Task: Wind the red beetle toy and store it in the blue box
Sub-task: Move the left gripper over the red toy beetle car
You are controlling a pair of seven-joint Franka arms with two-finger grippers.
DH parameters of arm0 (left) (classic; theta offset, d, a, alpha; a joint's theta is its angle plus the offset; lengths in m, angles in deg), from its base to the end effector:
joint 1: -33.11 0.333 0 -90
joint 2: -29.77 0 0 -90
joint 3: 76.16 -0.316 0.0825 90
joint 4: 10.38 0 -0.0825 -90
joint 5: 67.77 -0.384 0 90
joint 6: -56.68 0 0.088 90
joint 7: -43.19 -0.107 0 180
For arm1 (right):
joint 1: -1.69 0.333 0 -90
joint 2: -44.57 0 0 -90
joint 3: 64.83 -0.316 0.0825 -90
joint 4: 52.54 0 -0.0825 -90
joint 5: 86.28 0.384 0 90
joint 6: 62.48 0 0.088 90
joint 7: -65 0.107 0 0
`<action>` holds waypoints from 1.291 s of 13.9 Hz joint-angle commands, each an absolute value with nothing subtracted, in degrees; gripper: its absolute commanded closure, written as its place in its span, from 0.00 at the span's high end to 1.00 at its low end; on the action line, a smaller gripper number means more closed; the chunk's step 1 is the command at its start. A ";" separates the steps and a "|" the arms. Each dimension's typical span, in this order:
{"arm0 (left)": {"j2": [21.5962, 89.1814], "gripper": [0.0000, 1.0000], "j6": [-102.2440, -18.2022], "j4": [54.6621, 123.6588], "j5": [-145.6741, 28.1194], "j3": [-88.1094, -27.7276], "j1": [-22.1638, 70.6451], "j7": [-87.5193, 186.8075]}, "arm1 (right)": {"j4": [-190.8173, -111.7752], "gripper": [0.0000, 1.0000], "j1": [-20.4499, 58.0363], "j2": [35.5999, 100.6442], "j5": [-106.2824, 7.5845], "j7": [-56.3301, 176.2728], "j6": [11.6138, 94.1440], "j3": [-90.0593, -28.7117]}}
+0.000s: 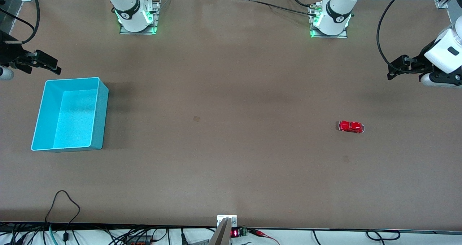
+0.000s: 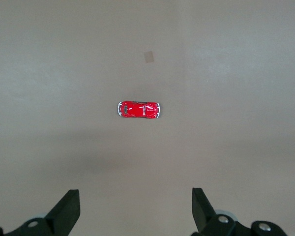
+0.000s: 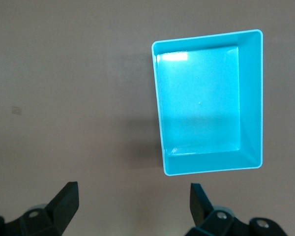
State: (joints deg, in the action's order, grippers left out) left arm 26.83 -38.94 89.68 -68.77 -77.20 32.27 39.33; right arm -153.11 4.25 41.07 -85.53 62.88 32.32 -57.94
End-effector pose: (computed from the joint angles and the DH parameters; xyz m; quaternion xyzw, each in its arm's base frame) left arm 0.5426 0.0038 0.5778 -0.9993 0.0329 0.0134 0.0077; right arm 0.5365 -0.0410 0.5774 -0.9996 0.0198 0.0194 0.0113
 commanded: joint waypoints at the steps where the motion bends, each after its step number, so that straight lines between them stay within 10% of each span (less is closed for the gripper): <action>1: 26.87 1.00 -38.07 89.12 -68.47 -77.12 32.15 38.97 | -153.35 1.00 4.42 40.00 -86.46 63.08 31.22 -57.98; 18: 31.43 1.00 -20.39 90.60 -68.74 -75.72 33.02 18.39 | -152.65 1.00 4.33 40.53 -86.46 63.51 31.30 -57.89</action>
